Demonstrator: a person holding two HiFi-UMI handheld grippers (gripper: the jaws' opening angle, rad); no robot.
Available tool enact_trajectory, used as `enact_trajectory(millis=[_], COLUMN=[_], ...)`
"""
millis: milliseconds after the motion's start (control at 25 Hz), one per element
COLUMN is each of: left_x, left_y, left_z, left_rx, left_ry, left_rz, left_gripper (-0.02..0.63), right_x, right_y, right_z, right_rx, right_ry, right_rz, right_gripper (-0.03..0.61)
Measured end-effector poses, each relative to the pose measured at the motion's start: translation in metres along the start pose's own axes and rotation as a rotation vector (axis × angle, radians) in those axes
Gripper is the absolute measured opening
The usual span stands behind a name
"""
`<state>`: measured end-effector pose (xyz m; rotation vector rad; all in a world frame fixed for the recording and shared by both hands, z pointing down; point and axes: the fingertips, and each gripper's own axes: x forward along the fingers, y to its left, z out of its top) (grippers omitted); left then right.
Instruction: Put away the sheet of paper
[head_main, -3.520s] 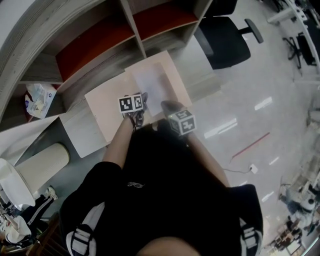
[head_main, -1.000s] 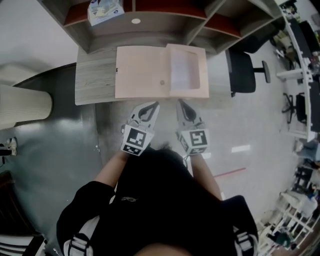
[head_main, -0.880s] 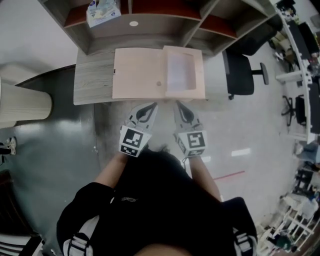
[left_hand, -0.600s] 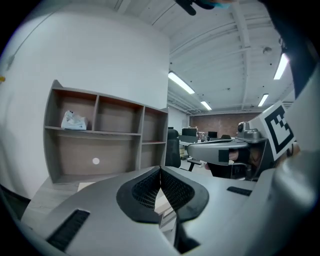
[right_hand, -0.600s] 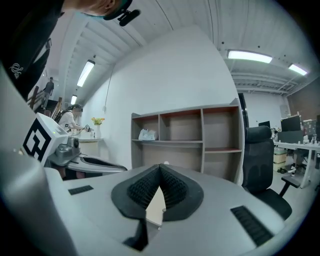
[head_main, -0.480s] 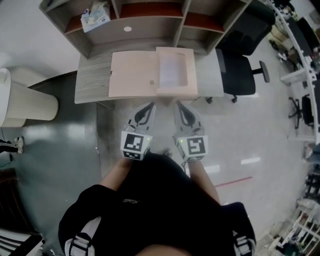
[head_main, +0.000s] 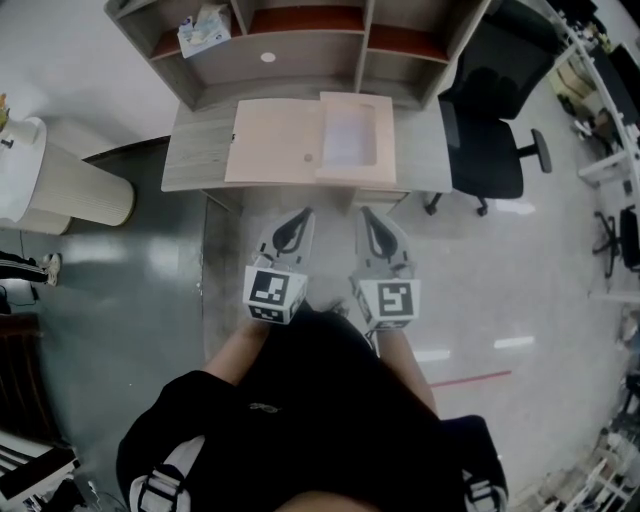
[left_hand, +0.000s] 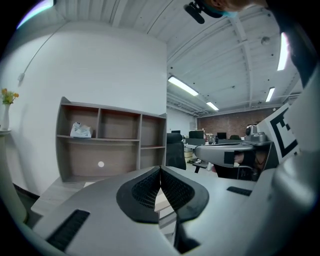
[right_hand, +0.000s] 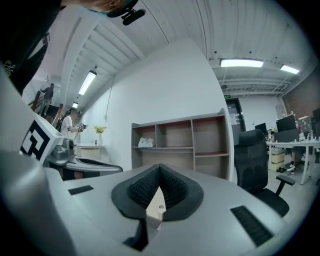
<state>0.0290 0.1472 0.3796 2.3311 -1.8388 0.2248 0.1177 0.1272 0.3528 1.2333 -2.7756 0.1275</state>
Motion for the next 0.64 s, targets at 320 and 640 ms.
enact_trajectory(millis=[320, 640], left_x=[-0.003, -0.005], left_y=[-0.027, -0.022], left_z=[0.003, 0.013], left_rx=[0.007, 0.022], left_ry=[-0.017, -0.034], left_rz=[-0.022, -0.032], left_gripper=[0.046, 0.046], right_x=[-0.020, -0.018], right_y=[-0.008, 0.000], right_z=[0.001, 0.009], right_rx=[-0.014, -0.012], right_ry=[-0.016, -0.042], right_rz=[-0.009, -0.005], right_gripper=[0.017, 0.017])
